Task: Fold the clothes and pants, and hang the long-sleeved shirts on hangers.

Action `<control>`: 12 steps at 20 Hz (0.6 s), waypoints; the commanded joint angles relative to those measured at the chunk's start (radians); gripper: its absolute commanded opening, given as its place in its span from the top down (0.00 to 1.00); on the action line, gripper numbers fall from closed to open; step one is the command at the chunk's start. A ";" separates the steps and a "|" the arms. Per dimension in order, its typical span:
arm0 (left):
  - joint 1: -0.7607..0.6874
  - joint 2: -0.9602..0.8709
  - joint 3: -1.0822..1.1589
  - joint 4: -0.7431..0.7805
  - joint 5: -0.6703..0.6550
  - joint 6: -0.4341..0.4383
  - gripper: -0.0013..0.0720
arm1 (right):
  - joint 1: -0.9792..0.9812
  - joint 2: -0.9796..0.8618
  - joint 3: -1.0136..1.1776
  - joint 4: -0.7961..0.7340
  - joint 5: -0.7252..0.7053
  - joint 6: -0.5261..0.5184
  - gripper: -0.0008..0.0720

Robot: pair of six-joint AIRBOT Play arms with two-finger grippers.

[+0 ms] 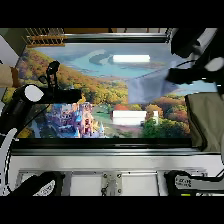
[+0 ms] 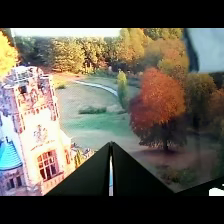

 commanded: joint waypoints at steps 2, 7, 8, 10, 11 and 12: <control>0.000 0.000 0.000 0.000 0.000 0.001 0.97 | -0.322 0.117 0.011 -0.068 0.009 0.090 0.97; 0.000 0.000 0.000 0.000 0.000 0.001 0.97 | -0.524 0.157 0.010 -0.068 0.026 0.161 0.97; 0.000 0.000 0.000 0.000 -0.001 0.001 0.97 | -0.537 0.162 0.010 -0.068 0.037 0.161 0.97; 0.000 0.000 0.000 0.000 -0.001 0.001 0.97 | -0.549 0.177 0.010 -0.071 0.059 0.161 0.97; 0.000 0.000 0.000 0.000 -0.002 0.002 0.97 | -0.549 0.188 0.010 -0.085 0.064 0.161 0.97; 0.000 0.000 0.000 0.000 -0.003 0.002 0.97 | -0.549 0.200 0.010 -0.108 0.069 0.161 0.97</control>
